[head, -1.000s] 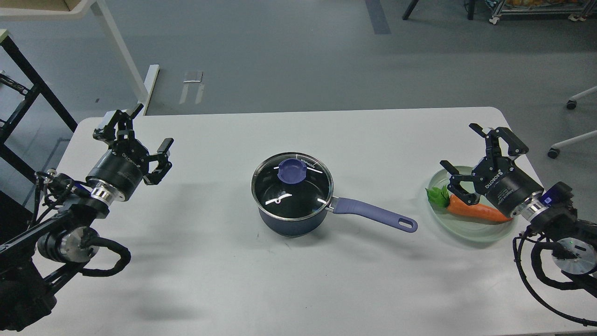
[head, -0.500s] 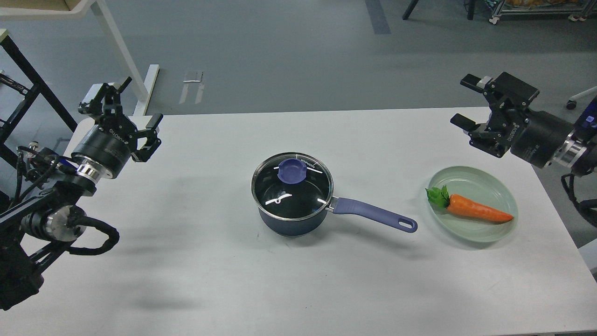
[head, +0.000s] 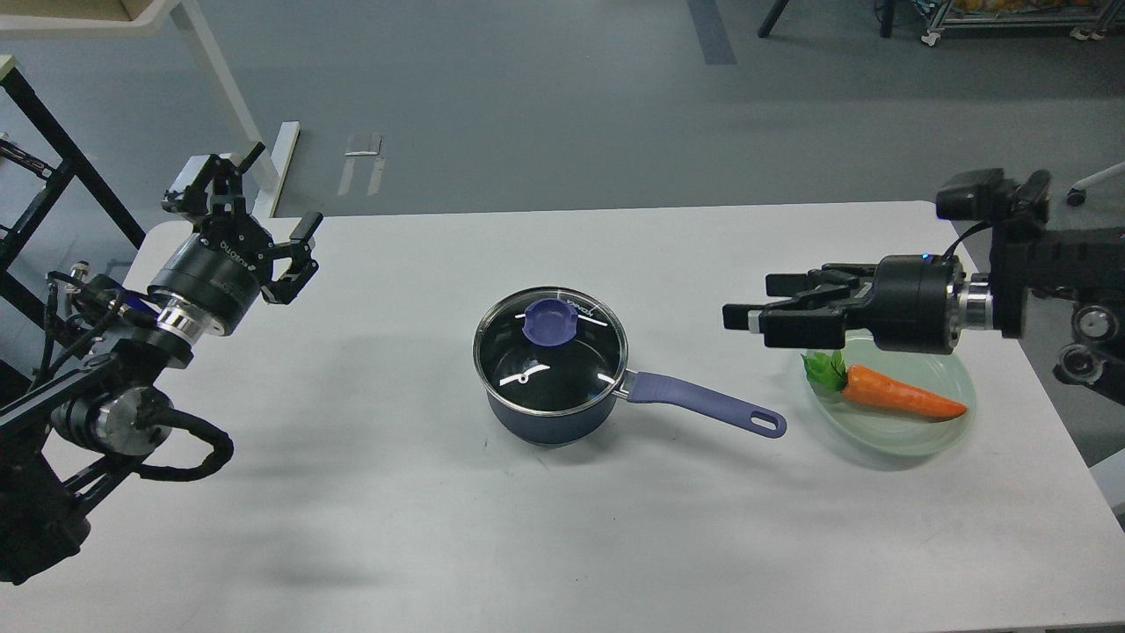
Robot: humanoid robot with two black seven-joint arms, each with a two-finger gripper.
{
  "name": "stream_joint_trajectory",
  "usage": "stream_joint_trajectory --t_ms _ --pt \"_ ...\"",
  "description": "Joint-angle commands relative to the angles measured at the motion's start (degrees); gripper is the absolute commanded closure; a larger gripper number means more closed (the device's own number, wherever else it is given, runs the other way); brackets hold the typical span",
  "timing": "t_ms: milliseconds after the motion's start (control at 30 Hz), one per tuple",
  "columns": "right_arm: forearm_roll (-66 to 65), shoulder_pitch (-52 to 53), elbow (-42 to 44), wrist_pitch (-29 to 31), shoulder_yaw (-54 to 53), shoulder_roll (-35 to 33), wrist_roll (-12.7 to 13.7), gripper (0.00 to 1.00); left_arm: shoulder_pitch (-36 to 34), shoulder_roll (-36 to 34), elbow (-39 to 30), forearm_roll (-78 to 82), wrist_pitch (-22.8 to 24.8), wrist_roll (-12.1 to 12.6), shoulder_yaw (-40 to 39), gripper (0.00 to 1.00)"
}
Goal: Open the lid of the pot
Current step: 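Lower the right gripper onto the purple pot handle and grasp it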
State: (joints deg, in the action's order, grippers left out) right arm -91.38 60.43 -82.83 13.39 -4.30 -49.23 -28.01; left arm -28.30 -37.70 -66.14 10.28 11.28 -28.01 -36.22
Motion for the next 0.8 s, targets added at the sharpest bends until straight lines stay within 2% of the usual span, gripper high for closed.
stream_joint_trajectory --t_ms 0,467,633,733,767 --pt "-5.2 1.3 0.9 -1.2 4.7 2.7 0.0 0.0 0.1 -0.2 -0.7 0.0 0.0 0.0 0.0 0.01" --pt "-12.2 1.4 6.7 -1.4 9.6 11.1 0.0 0.02 0.1 0.1 -1.6 0.0 -0.5 0.0 0.0 0.01" --pt "-12.3 2.0 7.2 -1.4 9.8 11.4 0.0 0.1 0.1 0.2 -1.9 0.0 -0.6 0.0 0.0 0.01" --pt "-13.4 2.4 7.2 -1.4 9.8 11.1 0.0 0.29 0.1 0.5 -1.9 0.0 -0.6 0.0 0.1 0.01" --pt "-13.8 2.4 7.2 -1.4 9.8 10.9 0.0 0.31 0.1 0.6 -1.9 0.1 -0.6 0.0 0.1 0.01"
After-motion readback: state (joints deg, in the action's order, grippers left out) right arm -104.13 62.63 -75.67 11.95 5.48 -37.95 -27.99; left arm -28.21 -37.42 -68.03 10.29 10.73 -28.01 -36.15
